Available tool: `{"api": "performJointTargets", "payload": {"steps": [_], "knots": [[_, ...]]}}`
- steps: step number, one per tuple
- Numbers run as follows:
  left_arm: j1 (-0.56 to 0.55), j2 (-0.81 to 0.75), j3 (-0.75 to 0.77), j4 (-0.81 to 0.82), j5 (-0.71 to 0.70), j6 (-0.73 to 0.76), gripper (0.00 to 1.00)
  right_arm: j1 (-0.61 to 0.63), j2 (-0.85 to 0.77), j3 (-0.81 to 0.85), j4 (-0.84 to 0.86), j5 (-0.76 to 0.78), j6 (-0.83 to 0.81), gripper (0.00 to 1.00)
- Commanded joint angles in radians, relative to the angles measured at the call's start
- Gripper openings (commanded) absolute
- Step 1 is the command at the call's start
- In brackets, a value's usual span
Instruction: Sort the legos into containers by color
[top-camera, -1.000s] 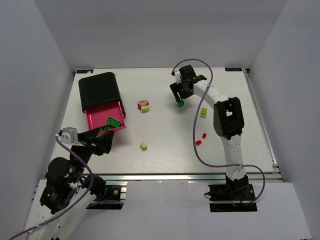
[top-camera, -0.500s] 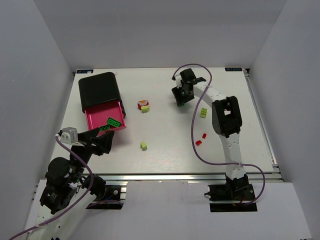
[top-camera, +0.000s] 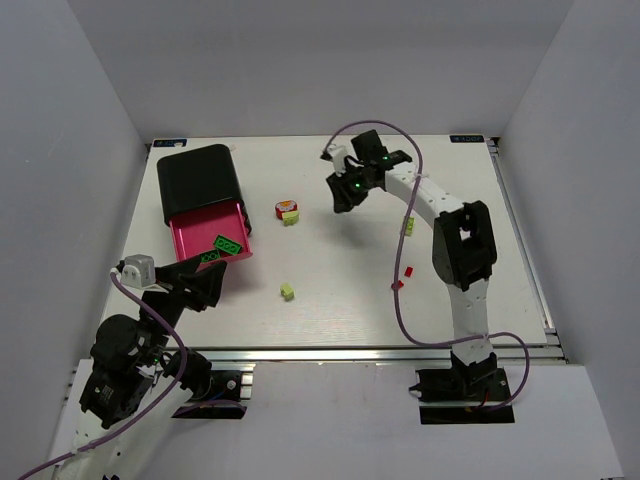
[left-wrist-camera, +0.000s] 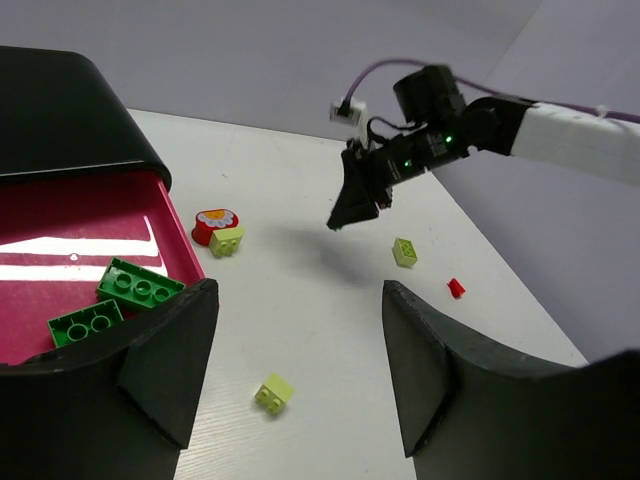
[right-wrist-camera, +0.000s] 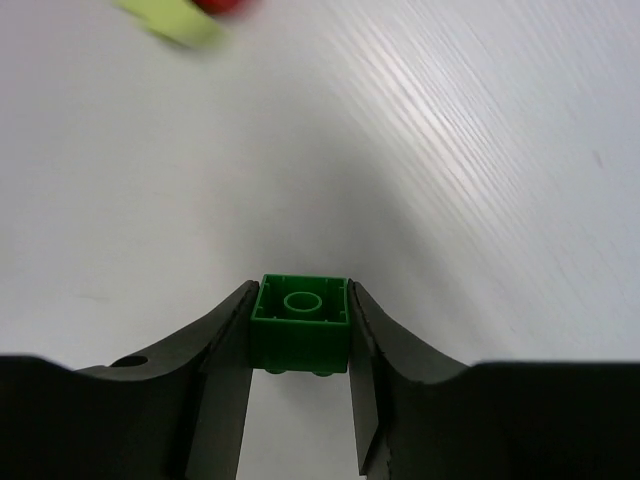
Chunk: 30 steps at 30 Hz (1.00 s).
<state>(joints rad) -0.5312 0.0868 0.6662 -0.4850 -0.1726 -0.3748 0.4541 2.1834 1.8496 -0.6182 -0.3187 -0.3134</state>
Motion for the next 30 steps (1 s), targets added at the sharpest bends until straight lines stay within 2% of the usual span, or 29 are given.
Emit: {"api": "performJointTargets", "payload": {"steps": [1, 2, 4, 5, 6, 7, 8, 10, 13, 17, 20, 22, 24, 25, 28, 30], "knots": [[0.007, -0.002, -0.002, 0.008, -0.005, 0.001, 0.74, 0.122, -0.16, 0.049, 0.032, -0.201, -0.082, 0.0], [0.007, -0.002, -0.002, 0.008, -0.008, -0.001, 0.73, 0.182, -0.16, 0.071, 0.034, -0.212, -0.069, 0.0], [0.007, -0.004, -0.002, 0.003, -0.021, -0.006, 0.68, 0.221, -0.133, 0.134, 0.032, -0.233, -0.043, 0.0], [0.007, -0.004, -0.001, 0.002, -0.027, -0.007, 0.66, 0.274, -0.114, 0.214, 0.032, -0.237, -0.014, 0.0], [0.007, -0.002, 0.001, -0.004, -0.031, -0.01, 0.62, 0.293, -0.097, 0.261, 0.02, -0.235, -0.003, 0.0], [0.007, -0.004, 0.001, -0.006, -0.044, -0.013, 0.49, 0.326, -0.055, 0.305, 0.018, -0.224, 0.011, 0.0], [0.007, -0.004, 0.003, -0.01, -0.05, -0.015, 0.43, 0.345, -0.033, 0.389, 0.021, -0.218, 0.026, 0.0], [-0.003, -0.004, 0.004, -0.018, -0.074, -0.021, 0.38, 0.402, -0.017, 0.396, 0.104, -0.18, 0.063, 0.0], [-0.003, -0.001, 0.006, -0.026, -0.09, -0.027, 0.4, 0.458, -0.002, 0.369, 0.245, -0.103, 0.112, 0.0], [-0.003, 0.005, 0.009, -0.033, -0.111, -0.032, 0.54, 0.505, 0.062, 0.424, 0.346, 0.027, 0.16, 0.0], [-0.003, 0.007, 0.009, -0.04, -0.119, -0.035, 0.58, 0.528, 0.11, 0.461, 0.392, 0.091, 0.177, 0.0], [-0.003, 0.011, 0.01, -0.038, -0.122, -0.036, 0.59, 0.54, 0.134, 0.464, 0.402, 0.108, 0.178, 0.15], [-0.003, 0.016, 0.01, -0.04, -0.122, -0.038, 0.6, 0.543, 0.148, 0.465, 0.419, 0.133, 0.172, 0.26], [-0.003, 0.018, 0.01, -0.04, -0.123, -0.039, 0.61, 0.551, 0.16, 0.474, 0.422, 0.139, 0.169, 0.42], [-0.003, 0.028, 0.009, -0.041, -0.119, -0.044, 0.68, 0.552, 0.17, 0.485, 0.416, 0.152, 0.166, 0.66], [-0.012, 0.036, 0.007, -0.041, -0.117, -0.047, 0.72, 0.557, 0.156, 0.482, 0.407, 0.152, 0.165, 0.71]]}}
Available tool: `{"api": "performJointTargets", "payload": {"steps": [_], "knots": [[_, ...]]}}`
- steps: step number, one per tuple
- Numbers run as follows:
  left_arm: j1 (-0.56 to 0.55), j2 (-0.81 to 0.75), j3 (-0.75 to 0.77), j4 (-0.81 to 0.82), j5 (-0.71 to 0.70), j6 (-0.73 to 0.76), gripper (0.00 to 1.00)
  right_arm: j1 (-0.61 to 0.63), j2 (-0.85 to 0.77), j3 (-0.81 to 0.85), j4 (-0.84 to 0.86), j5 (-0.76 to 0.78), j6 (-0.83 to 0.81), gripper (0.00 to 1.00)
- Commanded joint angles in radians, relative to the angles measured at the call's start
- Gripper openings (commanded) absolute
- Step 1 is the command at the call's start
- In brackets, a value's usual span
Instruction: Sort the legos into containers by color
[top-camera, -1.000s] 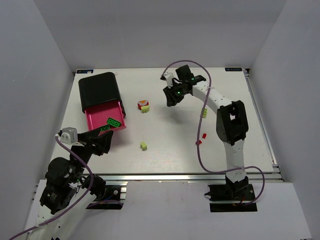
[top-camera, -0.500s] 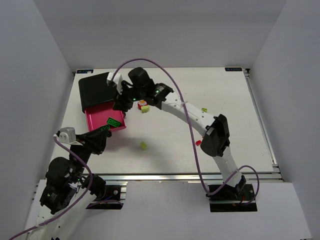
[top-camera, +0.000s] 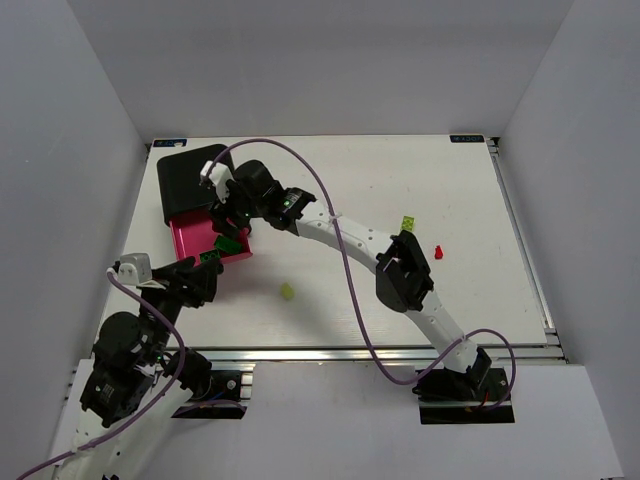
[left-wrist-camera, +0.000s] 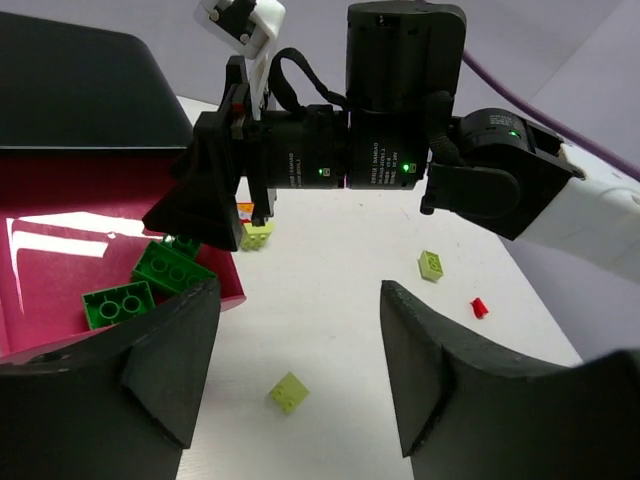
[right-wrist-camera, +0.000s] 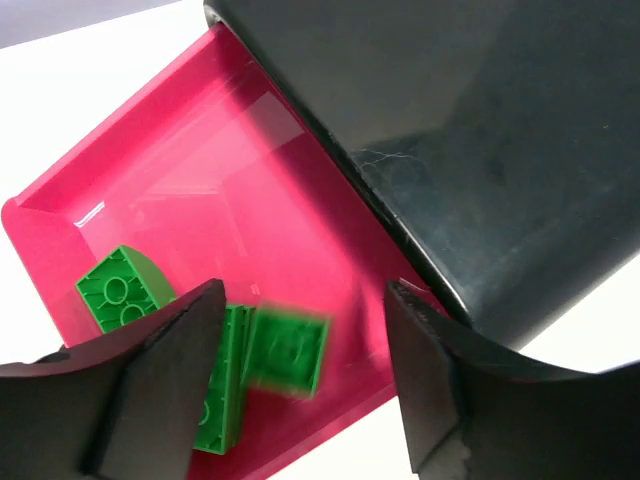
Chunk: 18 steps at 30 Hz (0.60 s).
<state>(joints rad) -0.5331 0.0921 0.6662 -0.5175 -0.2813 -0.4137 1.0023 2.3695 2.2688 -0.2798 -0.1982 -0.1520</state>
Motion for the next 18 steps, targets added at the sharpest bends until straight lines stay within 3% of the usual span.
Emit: {"api": "performJointTargets", "payload": {"steps": [1, 3, 5, 6, 7, 8, 9, 10, 13, 18], "knots": [[-0.01, 0.043, 0.007, -0.009, -0.009, -0.017, 0.76, 0.007, -0.039, 0.052, 0.067, 0.031, 0.003, 0.72], [-0.01, 0.066, 0.007, -0.018, -0.016, -0.033, 0.76, 0.004, -0.061, 0.038, 0.067, 0.036, 0.002, 0.72], [-0.01, 0.112, 0.007, -0.048, -0.022, -0.129, 0.63, -0.005, -0.122, 0.011, 0.054, 0.051, 0.009, 0.6], [-0.01, 0.127, 0.003, -0.053, -0.004, -0.129, 0.51, -0.005, -0.145, 0.0, 0.054, 0.059, 0.012, 0.6], [-0.01, 0.147, -0.002, -0.058, 0.008, -0.193, 0.36, -0.01, -0.171, -0.02, 0.048, 0.069, 0.014, 0.46], [-0.01, 0.193, -0.005, -0.087, 0.019, -0.229, 0.08, -0.016, -0.203, -0.082, 0.051, 0.088, 0.022, 0.36], [-0.01, 0.217, -0.011, -0.102, 0.025, -0.265, 0.0, -0.031, -0.273, -0.119, 0.054, 0.097, 0.041, 0.12], [-0.01, 0.244, -0.013, -0.117, 0.03, -0.336, 0.0, -0.04, -0.309, -0.158, 0.051, 0.108, 0.049, 0.01], [-0.001, 0.342, -0.017, -0.168, 0.047, -0.439, 0.0, -0.114, -0.464, -0.323, 0.018, 0.112, 0.106, 0.0], [-0.001, 0.532, 0.013, -0.263, 0.024, -0.54, 0.0, -0.252, -0.731, -0.587, -0.099, -0.087, 0.166, 0.0]]}}
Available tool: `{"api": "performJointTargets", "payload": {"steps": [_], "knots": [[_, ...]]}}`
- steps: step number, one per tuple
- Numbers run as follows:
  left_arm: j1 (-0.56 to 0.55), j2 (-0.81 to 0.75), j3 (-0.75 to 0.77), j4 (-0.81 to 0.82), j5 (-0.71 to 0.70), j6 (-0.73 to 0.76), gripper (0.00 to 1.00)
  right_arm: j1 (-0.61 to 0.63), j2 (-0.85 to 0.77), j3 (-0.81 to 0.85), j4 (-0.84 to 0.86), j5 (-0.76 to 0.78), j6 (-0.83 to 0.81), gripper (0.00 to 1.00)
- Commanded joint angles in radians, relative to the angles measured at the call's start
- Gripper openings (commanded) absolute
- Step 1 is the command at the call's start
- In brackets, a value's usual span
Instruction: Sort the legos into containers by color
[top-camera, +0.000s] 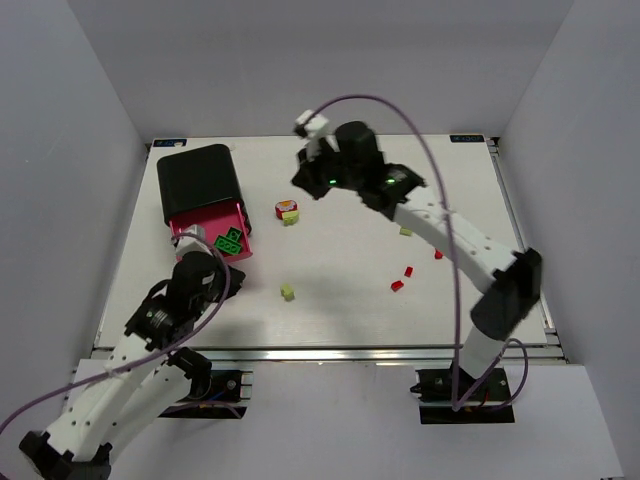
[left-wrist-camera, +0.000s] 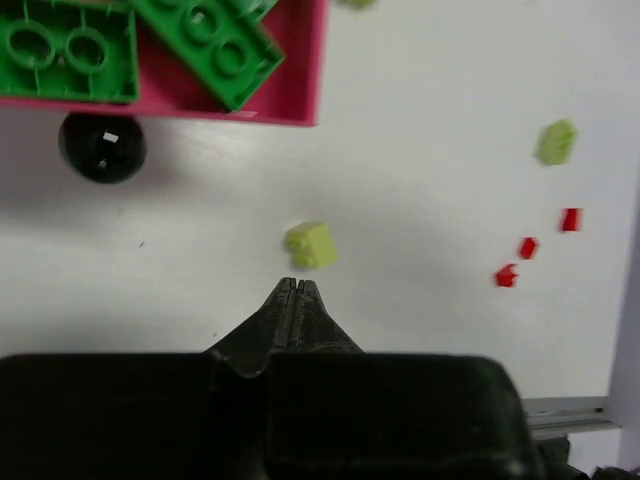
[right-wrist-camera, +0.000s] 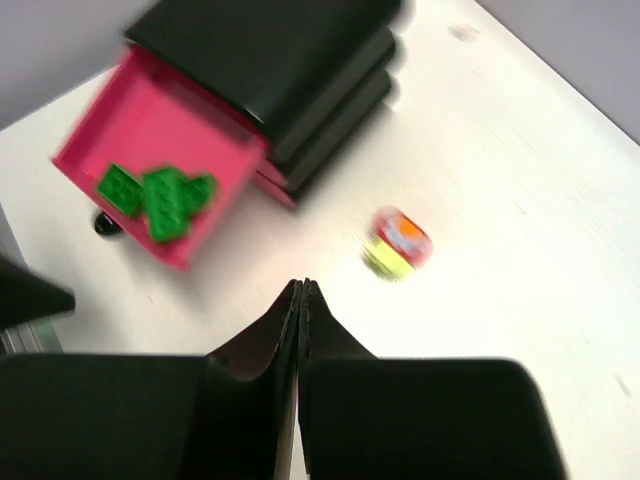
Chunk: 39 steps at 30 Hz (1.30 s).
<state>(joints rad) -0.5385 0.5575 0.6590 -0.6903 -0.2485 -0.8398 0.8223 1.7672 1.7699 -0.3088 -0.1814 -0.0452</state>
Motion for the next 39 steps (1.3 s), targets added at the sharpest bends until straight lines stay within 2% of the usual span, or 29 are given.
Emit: {"api": "performJointTargets", "payload": {"steps": [1, 3, 4, 9, 10, 15, 17, 22, 27, 39], "knots": [[0.005, 0.137, 0.034, -0.097, -0.018, -0.136, 0.0, -0.101, -0.164, -0.174, -0.079, -0.127, 0.05, 0.0], [0.005, 0.203, 0.044, -0.103, -0.034, -0.143, 0.0, -0.155, -0.295, -0.278, -0.046, -0.148, 0.015, 0.0], [0.005, 0.264, 0.05, -0.104, -0.04, -0.148, 0.02, -0.164, -0.339, -0.388, -0.023, -0.161, 0.005, 0.0], [0.014, 0.363, 0.068, -0.054, -0.145, -0.13, 0.07, -0.25, -0.59, -0.588, 0.074, -0.217, -0.036, 0.0], [0.014, 0.367, 0.068, -0.043, -0.199, -0.127, 0.12, -0.259, -0.615, -0.607, 0.08, -0.224, -0.045, 0.0], [0.014, 0.41, 0.071, 0.041, -0.301, -0.122, 0.27, -0.325, -0.736, -0.725, 0.155, -0.253, -0.047, 0.0], [0.014, 0.45, 0.077, 0.067, -0.342, -0.122, 0.37, -0.344, -0.755, -0.763, 0.177, -0.277, -0.044, 0.0], [0.014, 0.548, 0.139, 0.112, -0.397, -0.067, 0.42, -0.38, -0.781, -0.831, 0.206, -0.265, -0.07, 0.0], [0.014, 0.62, 0.185, 0.129, -0.5, -0.021, 0.53, -0.402, -0.796, -0.859, 0.215, -0.279, -0.078, 0.0], [0.032, 0.601, 0.18, 0.297, -0.543, 0.18, 0.64, -0.445, -0.789, -0.871, 0.223, -0.309, -0.071, 0.0]]}}
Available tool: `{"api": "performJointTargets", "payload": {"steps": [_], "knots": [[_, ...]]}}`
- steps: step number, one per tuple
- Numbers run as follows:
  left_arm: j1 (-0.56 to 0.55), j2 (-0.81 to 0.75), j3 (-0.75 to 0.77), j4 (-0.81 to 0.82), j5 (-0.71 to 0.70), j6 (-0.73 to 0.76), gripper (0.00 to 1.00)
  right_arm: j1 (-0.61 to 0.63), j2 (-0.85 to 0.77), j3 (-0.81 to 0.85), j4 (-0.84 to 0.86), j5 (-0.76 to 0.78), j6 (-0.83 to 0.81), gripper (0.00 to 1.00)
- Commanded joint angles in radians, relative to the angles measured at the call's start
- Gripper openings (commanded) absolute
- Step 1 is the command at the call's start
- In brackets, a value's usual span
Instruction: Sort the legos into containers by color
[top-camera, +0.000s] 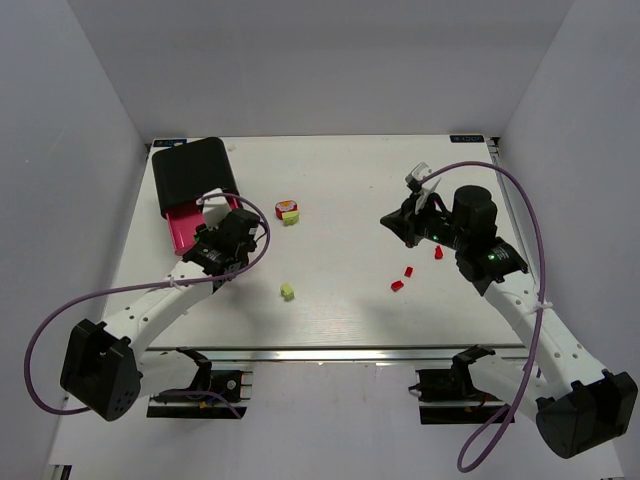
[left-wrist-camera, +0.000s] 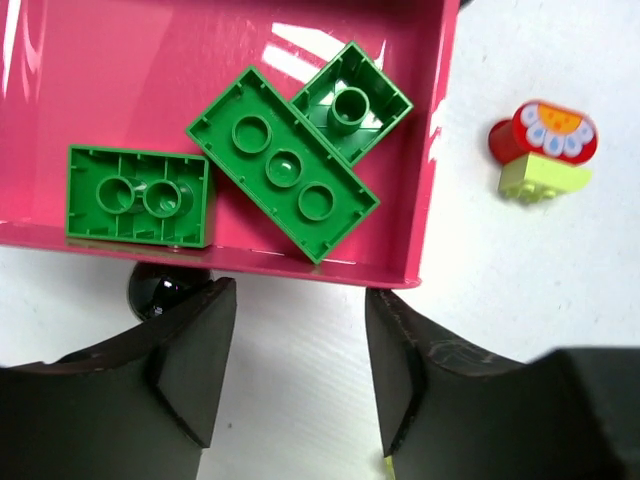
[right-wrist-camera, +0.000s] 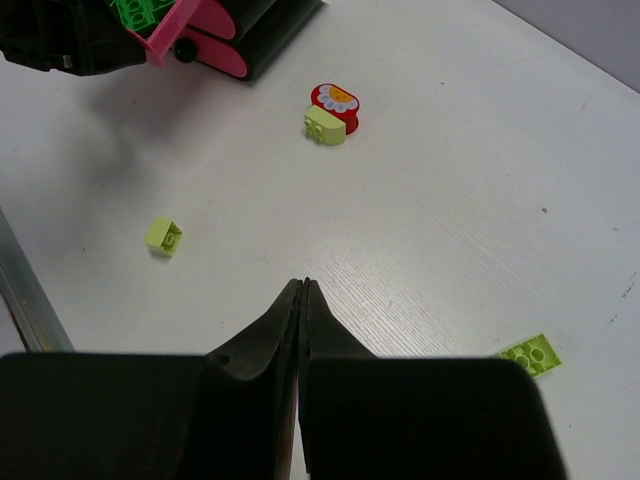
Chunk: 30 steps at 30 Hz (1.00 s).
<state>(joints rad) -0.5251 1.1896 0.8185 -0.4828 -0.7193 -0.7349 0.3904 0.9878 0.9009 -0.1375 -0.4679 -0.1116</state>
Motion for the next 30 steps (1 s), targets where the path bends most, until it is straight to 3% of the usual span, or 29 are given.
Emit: {"api": "performJointTargets", "payload": {"steps": [1, 13, 19, 30], "knots": [[0.019, -0.031, 0.018, 0.105, -0.081, 0.084, 0.66, -0.015, -0.009, -0.003, 0.05, -0.025, -0.003, 0.0], [0.115, 0.113, 0.082, 0.22, -0.074, 0.245, 0.68, -0.044, -0.001, -0.007, 0.05, -0.054, 0.003, 0.0], [0.161, 0.168, 0.12, 0.285, 0.009, 0.293, 0.71, -0.048, 0.005, -0.007, 0.047, -0.063, 0.001, 0.0], [0.201, 0.159, 0.087, 0.417, 0.11, 0.377, 0.71, -0.051, 0.032, 0.0, 0.032, -0.081, -0.014, 0.0]]}}
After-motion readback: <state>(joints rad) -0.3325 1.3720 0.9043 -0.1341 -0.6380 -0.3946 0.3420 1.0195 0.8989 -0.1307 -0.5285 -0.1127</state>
